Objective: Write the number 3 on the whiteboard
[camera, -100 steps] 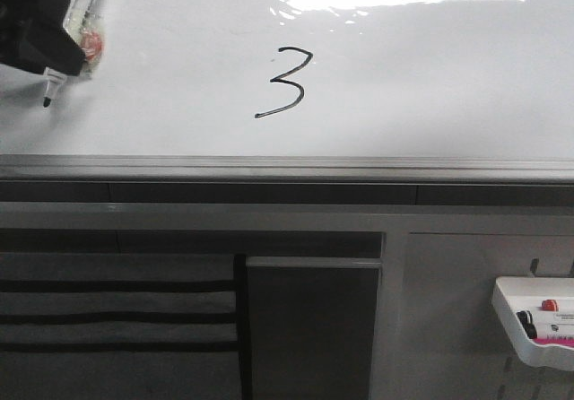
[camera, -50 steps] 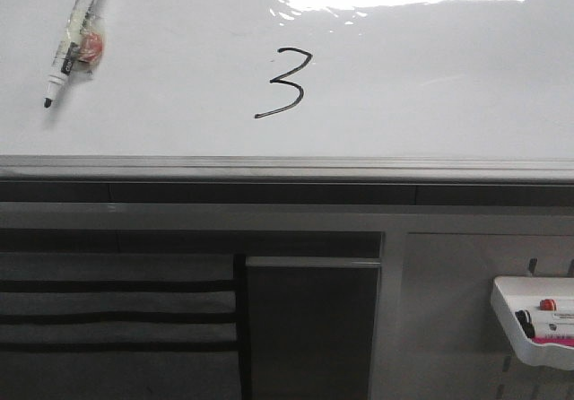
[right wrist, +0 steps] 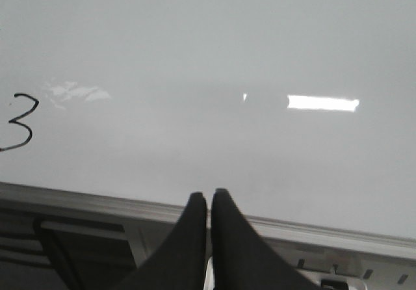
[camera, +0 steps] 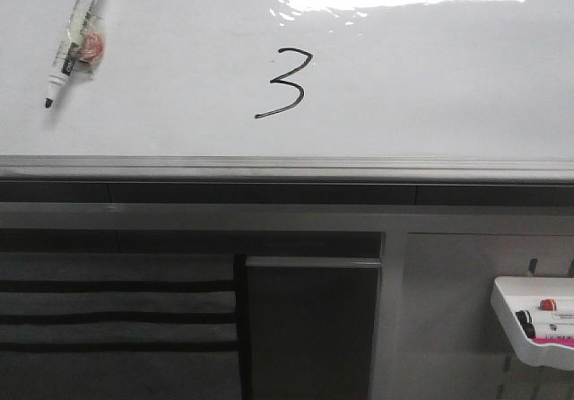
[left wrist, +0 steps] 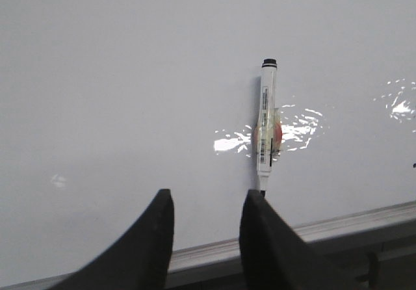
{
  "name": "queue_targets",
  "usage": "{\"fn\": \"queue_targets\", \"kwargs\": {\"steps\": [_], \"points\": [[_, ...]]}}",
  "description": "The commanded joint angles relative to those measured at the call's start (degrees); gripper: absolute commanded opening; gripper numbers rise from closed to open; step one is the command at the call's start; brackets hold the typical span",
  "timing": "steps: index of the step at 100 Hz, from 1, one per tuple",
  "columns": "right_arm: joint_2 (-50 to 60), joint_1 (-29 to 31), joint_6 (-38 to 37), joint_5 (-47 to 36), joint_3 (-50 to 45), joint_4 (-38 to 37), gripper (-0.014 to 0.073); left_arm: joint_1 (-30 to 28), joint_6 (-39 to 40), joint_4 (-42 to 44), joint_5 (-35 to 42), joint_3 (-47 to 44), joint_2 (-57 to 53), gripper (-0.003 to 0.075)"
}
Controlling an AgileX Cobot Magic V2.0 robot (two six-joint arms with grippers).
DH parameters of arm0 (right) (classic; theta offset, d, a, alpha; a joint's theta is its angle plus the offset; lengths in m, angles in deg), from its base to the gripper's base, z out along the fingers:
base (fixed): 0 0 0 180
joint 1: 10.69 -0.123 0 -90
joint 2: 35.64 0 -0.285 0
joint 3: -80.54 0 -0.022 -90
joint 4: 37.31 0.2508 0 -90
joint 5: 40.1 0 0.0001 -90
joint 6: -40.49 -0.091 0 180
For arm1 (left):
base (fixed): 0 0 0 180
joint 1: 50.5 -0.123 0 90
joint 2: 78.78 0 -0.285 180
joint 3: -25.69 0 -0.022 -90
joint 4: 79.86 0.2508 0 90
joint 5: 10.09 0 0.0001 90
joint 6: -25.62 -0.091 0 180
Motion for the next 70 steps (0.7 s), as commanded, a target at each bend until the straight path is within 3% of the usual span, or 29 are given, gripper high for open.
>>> {"fn": "queue_targets", "kwargs": {"steps": [1, 11, 70], "points": [[1.7, 0.5, 0.2, -8.7, -0.4, 0.5, -0.0069, 0.0, 0.4, -0.7, 9.4, 0.1, 0.1, 0.0108], [2.2, 0.5, 0.2, -10.2, -2.3, 0.5, -0.0069, 0.0, 0.4, -0.7, 12.1, -0.8, 0.1, -0.0020], [2.2, 0.5, 0.2, -8.7, -3.0, 0.5, -0.0069, 0.0, 0.4, -1.2, 11.9, -1.3, 0.0, -0.0020]]}}
